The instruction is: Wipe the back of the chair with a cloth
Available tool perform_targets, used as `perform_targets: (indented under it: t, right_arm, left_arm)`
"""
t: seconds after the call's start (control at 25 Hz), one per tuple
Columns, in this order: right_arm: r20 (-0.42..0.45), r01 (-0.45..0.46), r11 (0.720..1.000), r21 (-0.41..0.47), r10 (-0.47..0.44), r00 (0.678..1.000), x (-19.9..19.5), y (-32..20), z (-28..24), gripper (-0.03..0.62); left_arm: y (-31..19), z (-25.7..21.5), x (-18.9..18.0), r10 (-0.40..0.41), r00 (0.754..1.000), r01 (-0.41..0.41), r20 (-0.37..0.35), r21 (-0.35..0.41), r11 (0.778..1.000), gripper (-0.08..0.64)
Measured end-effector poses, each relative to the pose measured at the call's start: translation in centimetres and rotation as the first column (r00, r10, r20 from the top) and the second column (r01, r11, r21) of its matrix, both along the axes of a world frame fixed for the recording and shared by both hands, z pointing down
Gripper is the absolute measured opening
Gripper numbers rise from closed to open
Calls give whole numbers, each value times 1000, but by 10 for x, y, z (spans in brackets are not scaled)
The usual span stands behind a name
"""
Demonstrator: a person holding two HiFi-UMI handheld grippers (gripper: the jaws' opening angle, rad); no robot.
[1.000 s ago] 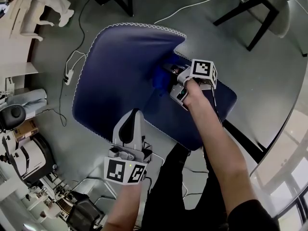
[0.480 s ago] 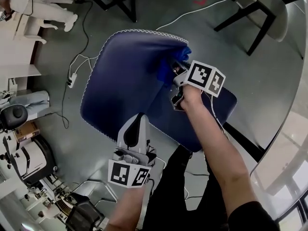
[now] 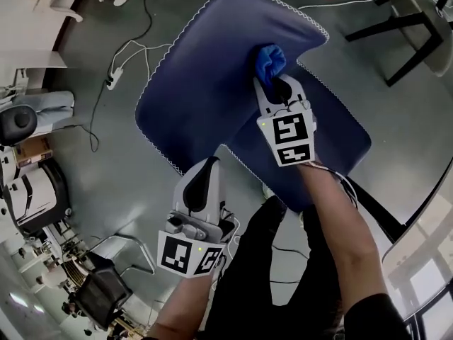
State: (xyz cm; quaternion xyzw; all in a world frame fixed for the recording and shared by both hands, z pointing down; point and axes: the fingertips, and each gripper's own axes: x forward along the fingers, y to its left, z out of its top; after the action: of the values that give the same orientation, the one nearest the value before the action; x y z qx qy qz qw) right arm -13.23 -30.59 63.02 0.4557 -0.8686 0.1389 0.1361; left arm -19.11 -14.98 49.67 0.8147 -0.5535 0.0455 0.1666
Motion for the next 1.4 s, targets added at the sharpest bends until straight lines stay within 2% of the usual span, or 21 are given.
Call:
perform_targets:
  t: [0.24,0.44,0.64,0.96,1.12,1.2,1.28,1.4]
  right_arm:
    - [-77,58,996,61,-54,996,-31,35,5,63]
    - [-152,169,981,96,-153,976,-61,66,25,63]
    - [-128,246,967,69,-236,963,-84,103,35,63]
    - [-78,416,909,20,-413,907,-127,164,17,63]
    - [-56,519,855,7,-518,854,-135,190,-3,63]
    - [-69,581,813,37,-578,813,-138,204,-22,61]
    - [-126,664,742,96,-653,747,-142,222,-43,61]
    - [-205,787,605,121,-761,616,-144,240,-58,61]
  left_arm:
    - [17,3,-23,-30,999,30,10,27,999,8]
    - [24,9,-33,-54,999,53,1,47,997,8]
    - [39,12,-36,-71,997,70,17,53,996,8]
    - [58,1,-55,-109,994,109,12,53,993,8]
    - [65,-9,-60,-124,992,123,10,53,991,8]
    - [67,-16,-64,-132,991,131,7,57,990,8]
    - [70,-24,-71,-147,989,146,3,65,987,8]
    - [75,-35,-84,-172,985,172,0,77,982,8]
